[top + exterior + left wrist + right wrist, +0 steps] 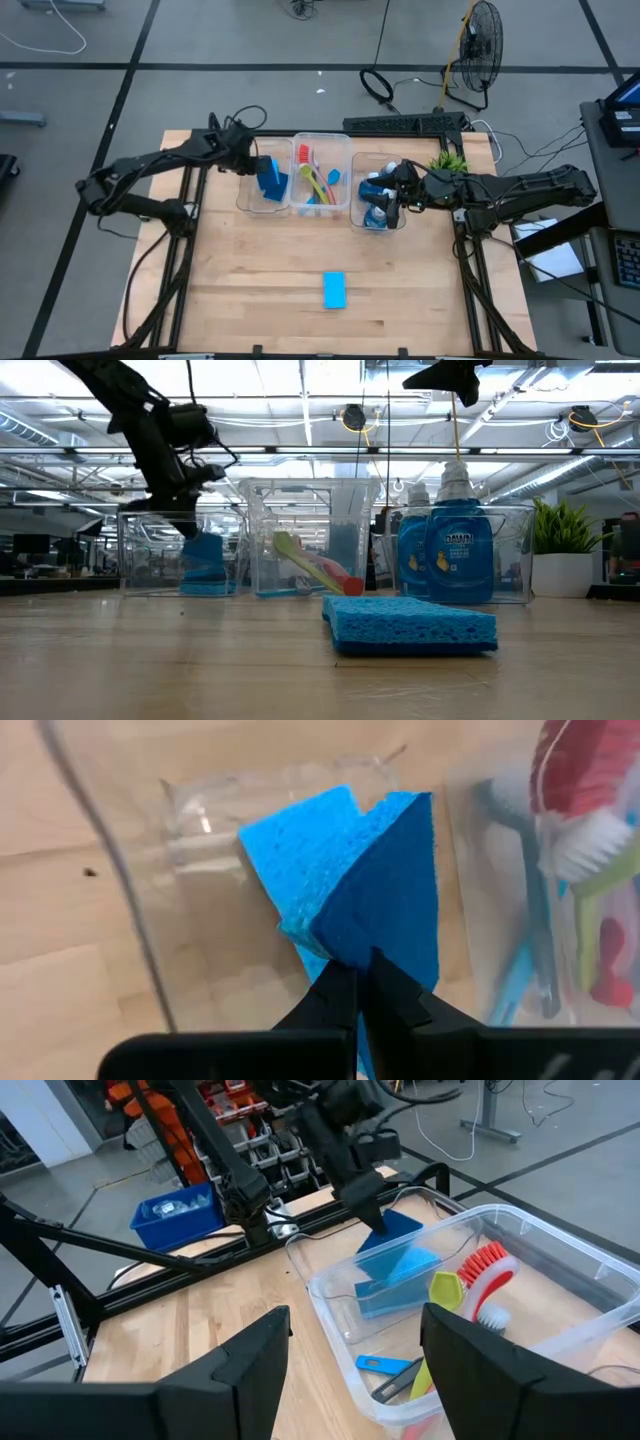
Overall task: Pick & Place Kitchen Sink Supplies
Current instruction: Put the blue sponge into the left transparent bin, then put the light blue sponge into the left transparent bin
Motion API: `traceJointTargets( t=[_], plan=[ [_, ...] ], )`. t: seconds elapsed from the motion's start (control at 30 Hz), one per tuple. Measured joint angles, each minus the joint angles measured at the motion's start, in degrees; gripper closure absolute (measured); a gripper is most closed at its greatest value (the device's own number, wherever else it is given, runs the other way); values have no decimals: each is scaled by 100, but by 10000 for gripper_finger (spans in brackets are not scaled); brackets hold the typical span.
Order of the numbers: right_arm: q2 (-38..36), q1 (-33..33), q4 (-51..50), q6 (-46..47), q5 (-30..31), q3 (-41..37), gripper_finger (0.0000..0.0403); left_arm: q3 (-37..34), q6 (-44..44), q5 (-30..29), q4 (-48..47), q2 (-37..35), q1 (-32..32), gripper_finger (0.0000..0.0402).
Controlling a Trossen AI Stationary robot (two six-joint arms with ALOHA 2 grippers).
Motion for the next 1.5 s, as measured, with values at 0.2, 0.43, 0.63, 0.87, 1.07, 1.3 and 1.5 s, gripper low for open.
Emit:
traceJointTargets(
  t=[0.2, 0.43, 0.63, 0.87, 1.07, 1.3, 1.5],
  plan=[
    [0, 0, 0, -1, 0, 0, 190, 0, 155, 254, 335, 359, 139, 389],
    [0, 0, -2, 0, 0, 0, 190, 0, 322, 297, 353, 375, 215, 396],
    [0, 0, -2, 0, 0, 0, 190, 0, 379, 306, 351, 371, 212, 340],
    [0, 0, -4, 0, -2, 0, 190, 0, 387, 313, 344, 46, 213, 241],
    [0, 0, -4, 0, -2, 0, 190, 0, -128, 347, 349, -711, 200, 181],
    [0, 0, -4, 0, -4, 0, 190, 0, -905, 631, 546, -1812, -329, 165],
    [0, 0, -2, 0, -7, 0, 190, 0, -1412, 231, 1242, -2467, -1426, 179]
  ],
)
